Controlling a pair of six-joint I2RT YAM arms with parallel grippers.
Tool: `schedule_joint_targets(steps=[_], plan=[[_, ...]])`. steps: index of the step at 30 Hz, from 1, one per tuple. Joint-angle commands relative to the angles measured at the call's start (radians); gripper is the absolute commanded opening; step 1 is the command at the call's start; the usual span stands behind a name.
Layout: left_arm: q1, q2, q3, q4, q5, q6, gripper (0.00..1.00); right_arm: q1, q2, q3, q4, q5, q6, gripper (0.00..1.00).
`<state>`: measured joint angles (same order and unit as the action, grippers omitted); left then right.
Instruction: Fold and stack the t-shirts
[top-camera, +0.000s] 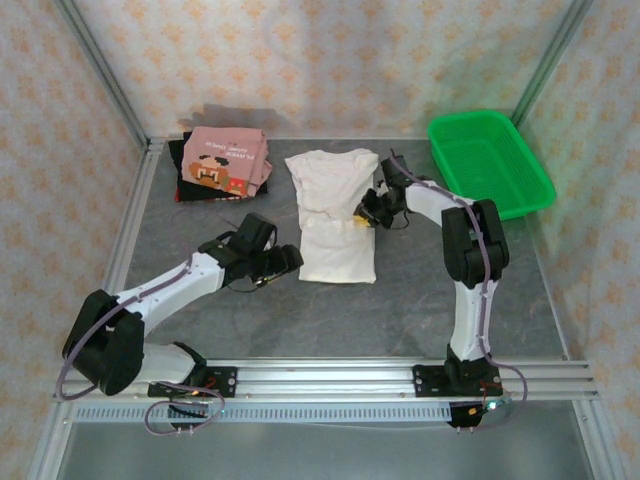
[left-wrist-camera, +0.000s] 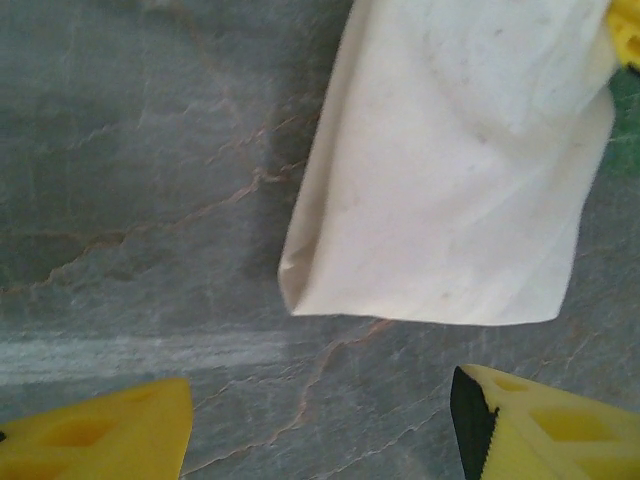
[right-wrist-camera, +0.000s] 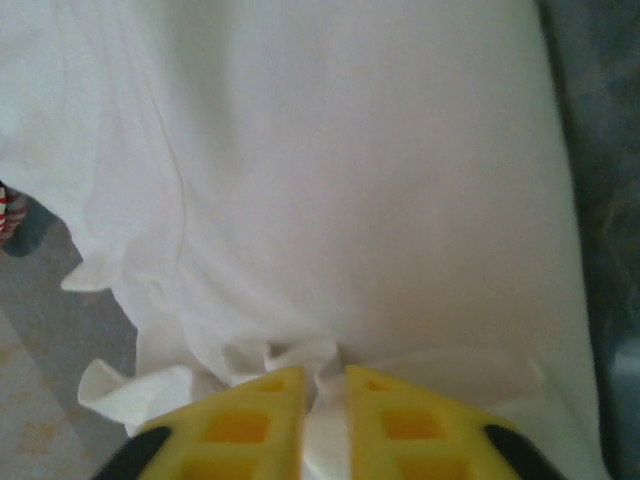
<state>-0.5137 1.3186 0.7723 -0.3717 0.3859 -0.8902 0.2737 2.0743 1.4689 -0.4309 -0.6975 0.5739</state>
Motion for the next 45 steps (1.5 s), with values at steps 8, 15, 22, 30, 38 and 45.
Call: schedule_joint_targets(steps=[8,15,22,30,38,45], plan=[[-0.025,-0.024,-0.086,0.171,-0.006,-0.136,0.73,-0.012,-0.277,-0.116,-0.107,0.051,-0.076,0.45],[-0.035,0.070,-0.083,0.248,0.027,-0.198,0.72,-0.011,-0.485,-0.440,-0.100,-0.073,-0.033,0.55],[-0.062,0.150,-0.062,0.258,0.031,-0.231,0.71,0.006,-0.590,-0.678,0.059,-0.126,0.083,0.56],[-0.071,0.185,-0.089,0.381,0.016,-0.293,0.69,0.024,-0.637,-0.780,0.121,-0.131,0.123,0.56],[-0.088,0.249,-0.058,0.406,0.003,-0.303,0.64,0.032,-0.599,-0.790,0.182,-0.134,0.156,0.56],[-0.088,0.312,-0.012,0.438,-0.007,-0.311,0.53,0.040,-0.533,-0.780,0.251,-0.145,0.192,0.53]])
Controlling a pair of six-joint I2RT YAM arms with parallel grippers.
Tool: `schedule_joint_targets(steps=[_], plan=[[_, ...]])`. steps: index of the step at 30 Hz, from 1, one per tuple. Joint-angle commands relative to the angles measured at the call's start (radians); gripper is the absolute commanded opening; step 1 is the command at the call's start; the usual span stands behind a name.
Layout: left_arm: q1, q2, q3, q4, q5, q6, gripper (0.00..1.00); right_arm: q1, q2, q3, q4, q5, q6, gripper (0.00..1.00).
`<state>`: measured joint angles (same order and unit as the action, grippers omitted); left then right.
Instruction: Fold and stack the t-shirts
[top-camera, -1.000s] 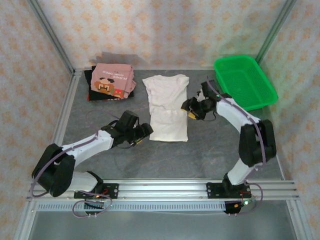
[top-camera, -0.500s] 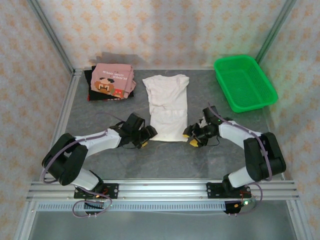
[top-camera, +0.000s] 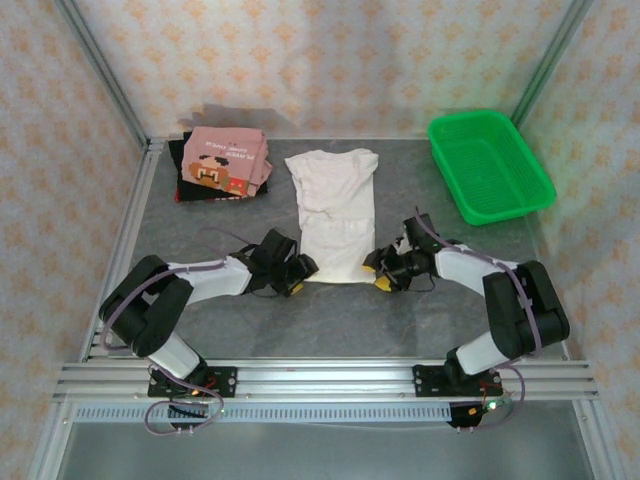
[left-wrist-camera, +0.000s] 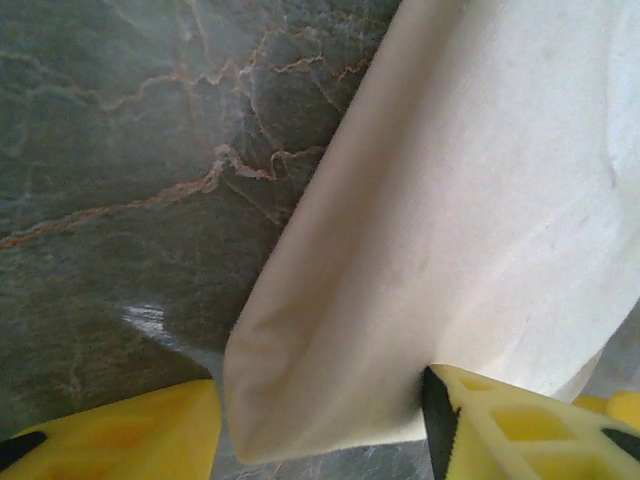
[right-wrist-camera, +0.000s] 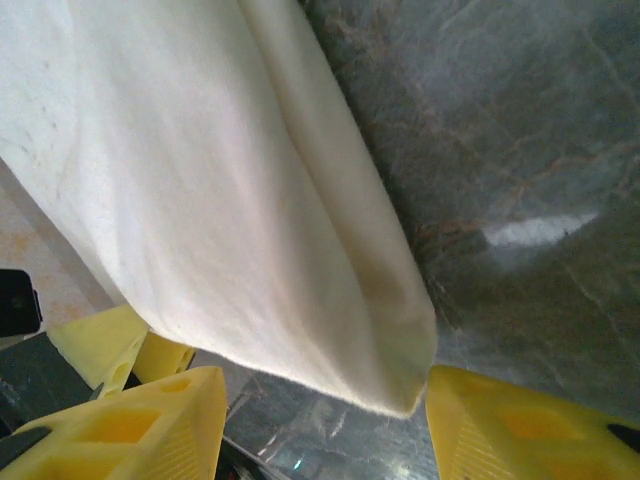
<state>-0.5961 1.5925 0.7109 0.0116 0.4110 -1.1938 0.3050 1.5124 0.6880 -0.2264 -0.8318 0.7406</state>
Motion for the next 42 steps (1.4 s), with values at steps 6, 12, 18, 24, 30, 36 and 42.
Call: schedule_joint_targets(steps=[6,12,18,24,30,36,42], plan=[[-0.005,0.108,0.101,0.057,-0.040,-0.003,0.45,0.013,0.063,-0.005,0.080,-0.010,0.045,0.45],[-0.005,0.161,0.170,0.037,-0.045,0.006,0.38,0.019,0.094,0.003,0.087,-0.009,0.048,0.30],[-0.003,0.164,0.241,-0.107,-0.087,0.055,0.13,0.019,0.092,0.020,0.005,0.013,0.015,0.03],[-0.018,0.107,0.255,-0.285,-0.131,0.139,0.00,0.021,0.009,0.047,-0.170,0.050,-0.053,0.00],[-0.060,-0.048,0.153,-0.383,-0.175,0.136,0.00,0.042,-0.129,0.018,-0.286,0.061,-0.048,0.00],[-0.208,-0.176,0.067,-0.447,-0.220,0.042,0.00,0.102,-0.304,-0.069,-0.351,0.058,0.035,0.00],[-0.374,-0.298,-0.015,-0.489,-0.293,-0.125,0.00,0.148,-0.578,-0.154,-0.487,0.082,0.139,0.00]])
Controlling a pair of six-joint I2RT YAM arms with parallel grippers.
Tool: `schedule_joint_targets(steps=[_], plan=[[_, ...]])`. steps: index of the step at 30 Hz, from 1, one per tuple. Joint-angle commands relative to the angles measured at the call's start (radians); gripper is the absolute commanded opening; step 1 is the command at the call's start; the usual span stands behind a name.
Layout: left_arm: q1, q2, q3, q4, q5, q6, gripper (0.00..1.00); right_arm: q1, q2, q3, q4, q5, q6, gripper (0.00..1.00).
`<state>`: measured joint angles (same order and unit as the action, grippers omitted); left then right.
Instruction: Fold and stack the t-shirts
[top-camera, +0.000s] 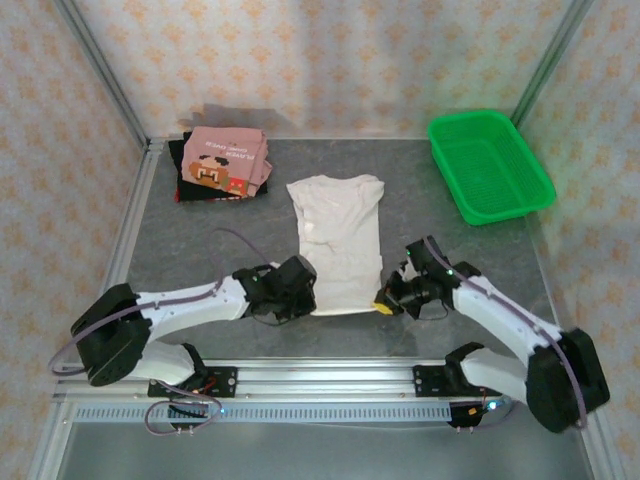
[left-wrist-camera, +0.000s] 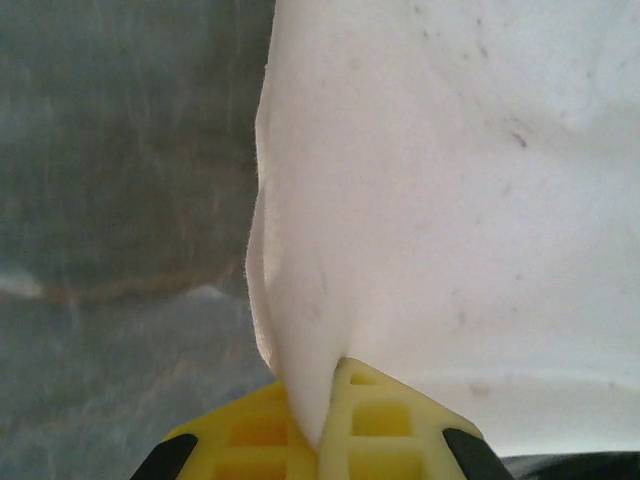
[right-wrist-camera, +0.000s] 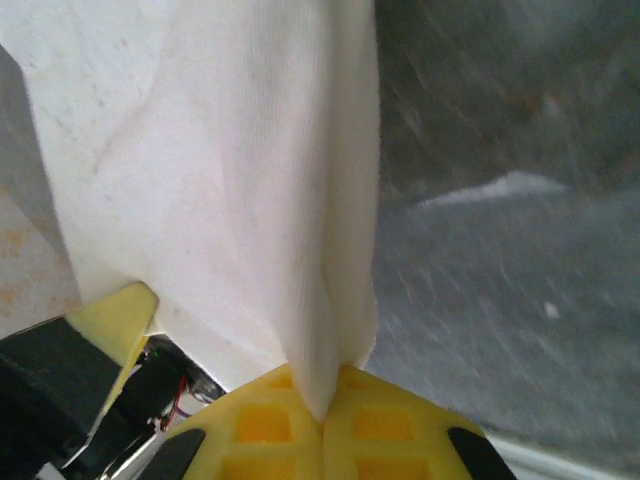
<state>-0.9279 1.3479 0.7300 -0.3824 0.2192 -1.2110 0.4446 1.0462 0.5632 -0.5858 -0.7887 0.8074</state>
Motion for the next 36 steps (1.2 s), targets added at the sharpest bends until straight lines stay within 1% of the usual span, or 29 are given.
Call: schedule_joint_targets(steps=[1,5,9,13,17,20,23,25,27,30,33,36], plan=[[-0.064,-0.072,-0.042,-0.101,-0.112,-0.127,0.00,0.011,-0.160,-0.042,-0.149,0.039,0.090,0.00],[-0.166,-0.129,-0.046,-0.124,-0.147,-0.196,0.00,0.015,-0.332,-0.078,-0.247,0.021,0.151,0.00],[-0.269,-0.142,-0.043,-0.140,-0.169,-0.265,0.00,0.021,-0.433,-0.067,-0.322,0.014,0.188,0.00],[-0.331,-0.167,-0.040,-0.155,-0.202,-0.327,0.00,0.028,-0.453,-0.026,-0.366,0.009,0.187,0.00],[-0.335,-0.218,-0.019,-0.184,-0.243,-0.344,0.00,0.029,-0.407,0.031,-0.351,0.023,0.162,0.00],[-0.297,-0.251,0.002,-0.194,-0.239,-0.327,0.00,0.028,-0.302,0.089,-0.300,0.027,0.122,0.00],[-0.235,-0.272,0.011,-0.179,-0.208,-0.304,0.00,0.027,-0.157,0.194,-0.289,0.049,0.035,0.00],[-0.173,-0.276,0.024,-0.176,-0.168,-0.269,0.00,0.021,-0.060,0.277,-0.303,0.072,-0.030,0.00],[-0.093,-0.270,0.052,-0.165,-0.123,-0.222,0.00,0.001,0.042,0.363,-0.306,0.072,-0.086,0.00],[0.023,-0.229,0.147,-0.187,-0.055,-0.121,0.00,-0.041,0.172,0.485,-0.310,0.068,-0.152,0.00],[0.115,-0.153,0.258,-0.231,0.016,-0.016,0.00,-0.081,0.288,0.606,-0.336,0.062,-0.211,0.00],[0.199,-0.081,0.310,-0.224,0.085,0.048,0.00,-0.119,0.385,0.706,-0.351,0.058,-0.254,0.00]])
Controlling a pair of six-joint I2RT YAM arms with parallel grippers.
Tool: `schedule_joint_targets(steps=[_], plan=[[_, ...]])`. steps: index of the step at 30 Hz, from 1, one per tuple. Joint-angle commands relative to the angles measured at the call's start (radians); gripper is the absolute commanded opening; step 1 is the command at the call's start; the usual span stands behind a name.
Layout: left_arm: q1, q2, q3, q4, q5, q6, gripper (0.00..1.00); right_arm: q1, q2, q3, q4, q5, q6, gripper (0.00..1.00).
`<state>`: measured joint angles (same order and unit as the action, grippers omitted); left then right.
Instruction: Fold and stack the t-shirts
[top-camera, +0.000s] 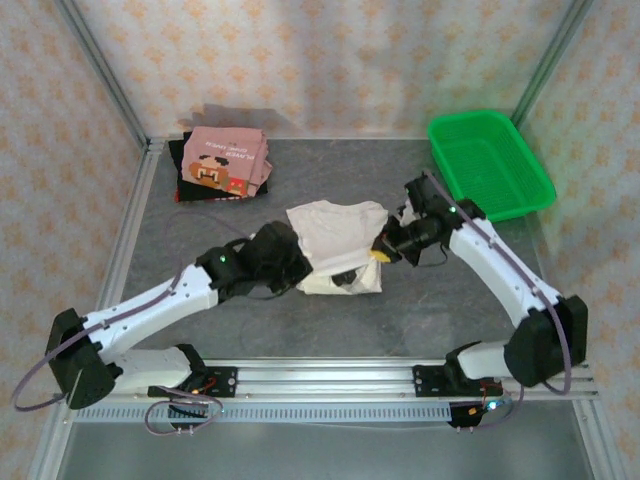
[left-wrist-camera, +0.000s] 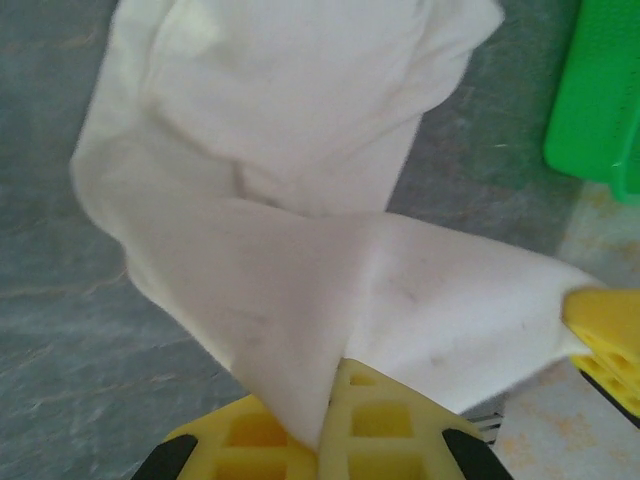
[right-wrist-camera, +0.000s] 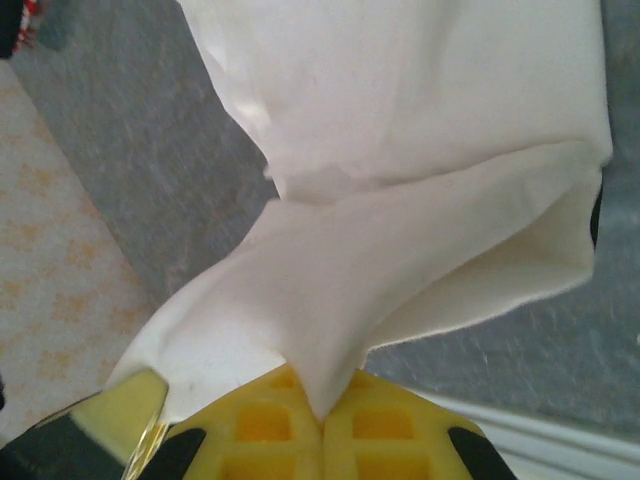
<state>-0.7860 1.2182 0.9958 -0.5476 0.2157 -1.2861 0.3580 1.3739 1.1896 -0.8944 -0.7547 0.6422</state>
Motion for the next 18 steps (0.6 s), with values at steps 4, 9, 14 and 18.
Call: schedule_joint_targets(steps=[4,9,14,18], plan=[[0.162,0.144,0.114,-0.041,0.167,0.190,0.00,-0.077,0.177,0.187,-0.062,0.015,-0.134,0.00],[0.248,0.297,0.269,-0.068,0.237,0.286,0.00,-0.116,0.313,0.305,-0.097,0.011,-0.187,0.00],[0.307,0.444,0.396,-0.095,0.275,0.358,0.00,-0.150,0.413,0.354,-0.087,0.011,-0.205,0.00],[0.333,0.559,0.466,-0.113,0.291,0.398,0.00,-0.166,0.495,0.402,-0.075,0.006,-0.212,0.00]])
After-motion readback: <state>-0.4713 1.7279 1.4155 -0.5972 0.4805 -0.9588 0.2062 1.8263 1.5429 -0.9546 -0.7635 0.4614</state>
